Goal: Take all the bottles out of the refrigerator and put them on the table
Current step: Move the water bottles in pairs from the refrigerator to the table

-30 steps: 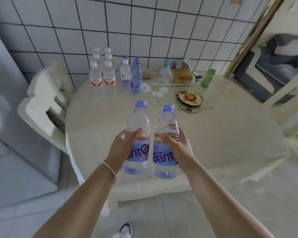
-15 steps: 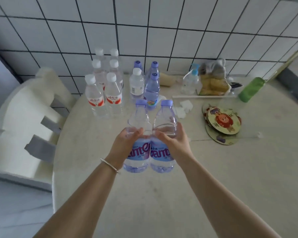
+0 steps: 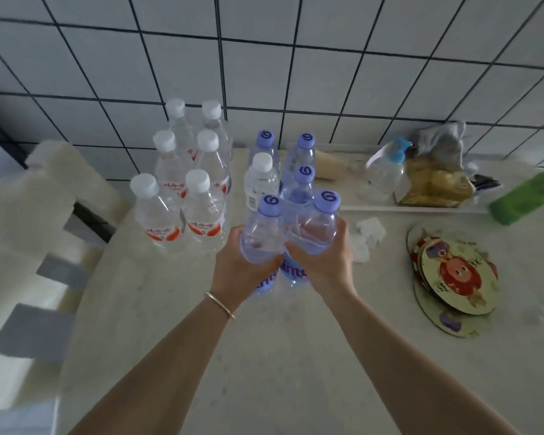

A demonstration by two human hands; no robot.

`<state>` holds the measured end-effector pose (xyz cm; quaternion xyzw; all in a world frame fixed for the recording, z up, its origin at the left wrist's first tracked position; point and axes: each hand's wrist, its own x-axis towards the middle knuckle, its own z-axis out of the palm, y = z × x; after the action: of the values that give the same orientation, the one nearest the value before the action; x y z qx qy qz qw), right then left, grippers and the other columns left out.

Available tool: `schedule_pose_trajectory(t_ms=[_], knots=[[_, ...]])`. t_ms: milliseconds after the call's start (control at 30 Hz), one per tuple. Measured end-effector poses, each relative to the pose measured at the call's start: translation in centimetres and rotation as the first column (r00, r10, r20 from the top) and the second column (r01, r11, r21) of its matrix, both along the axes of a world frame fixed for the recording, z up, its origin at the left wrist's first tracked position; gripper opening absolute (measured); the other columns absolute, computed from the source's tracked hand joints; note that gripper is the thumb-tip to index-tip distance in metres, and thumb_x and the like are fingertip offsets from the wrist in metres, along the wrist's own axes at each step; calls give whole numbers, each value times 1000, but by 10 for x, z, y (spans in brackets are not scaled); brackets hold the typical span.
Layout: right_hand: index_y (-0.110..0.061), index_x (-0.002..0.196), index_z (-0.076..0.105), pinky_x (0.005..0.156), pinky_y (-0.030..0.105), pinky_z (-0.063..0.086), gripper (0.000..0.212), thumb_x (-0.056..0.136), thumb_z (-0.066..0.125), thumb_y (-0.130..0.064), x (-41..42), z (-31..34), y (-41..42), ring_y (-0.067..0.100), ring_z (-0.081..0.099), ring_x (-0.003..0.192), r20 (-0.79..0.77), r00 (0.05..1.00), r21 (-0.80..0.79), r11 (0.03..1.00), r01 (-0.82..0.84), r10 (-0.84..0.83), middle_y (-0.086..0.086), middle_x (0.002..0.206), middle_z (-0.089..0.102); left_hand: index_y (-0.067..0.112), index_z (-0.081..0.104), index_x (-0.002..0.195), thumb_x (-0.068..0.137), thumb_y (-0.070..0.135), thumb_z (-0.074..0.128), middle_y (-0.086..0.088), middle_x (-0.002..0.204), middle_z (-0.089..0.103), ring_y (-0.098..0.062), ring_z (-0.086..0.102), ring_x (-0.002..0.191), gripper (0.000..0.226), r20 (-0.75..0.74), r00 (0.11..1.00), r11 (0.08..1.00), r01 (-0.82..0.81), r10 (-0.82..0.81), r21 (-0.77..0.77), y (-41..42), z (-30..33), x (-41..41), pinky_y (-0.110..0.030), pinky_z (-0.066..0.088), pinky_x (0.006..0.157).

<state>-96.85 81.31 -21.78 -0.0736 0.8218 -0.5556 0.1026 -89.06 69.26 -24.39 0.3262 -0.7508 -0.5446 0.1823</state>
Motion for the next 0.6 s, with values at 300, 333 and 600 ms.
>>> schedule_pose_trajectory(t_ms=[300, 333, 600], knots=[[-24, 104, 45, 71, 26, 49, 63, 57, 86, -21, -20, -16, -24, 8, 59, 81, -69, 997, 21, 999, 29, -27, -18, 88, 55, 1, 58, 99, 52, 22, 90, 6, 85, 63, 12, 62, 79, 61, -88, 989, 992, -124, 123, -10, -17, -30, -37, -9, 48, 74], [-24, 105, 45, 73, 31, 50, 64, 56, 86, -21, -21, -18, -24, 12, 59, 84, -77, 996, 30, 999, 40, -37, -18, 89, 55, 1, 57, 97, 51, 30, 89, 0, 84, 66, -2, 66, 79, 63, -92, 988, 993, -121, 121, 6, -18, -32, -39, -22, 54, 76], [-31, 114, 42, 82, 38, 52, 74, 54, 85, -31, -21, -38, -22, 19, 60, 97, -40, 999, 69, 997, 18, -15, -7, 106, 59, 9, 57, 108, 50, 22, 92, 1, 97, 67, -13, 65, 86, 70, -68, 992, 994, -107, 108, 23, -15, -39, -36, -6, 46, 71]])
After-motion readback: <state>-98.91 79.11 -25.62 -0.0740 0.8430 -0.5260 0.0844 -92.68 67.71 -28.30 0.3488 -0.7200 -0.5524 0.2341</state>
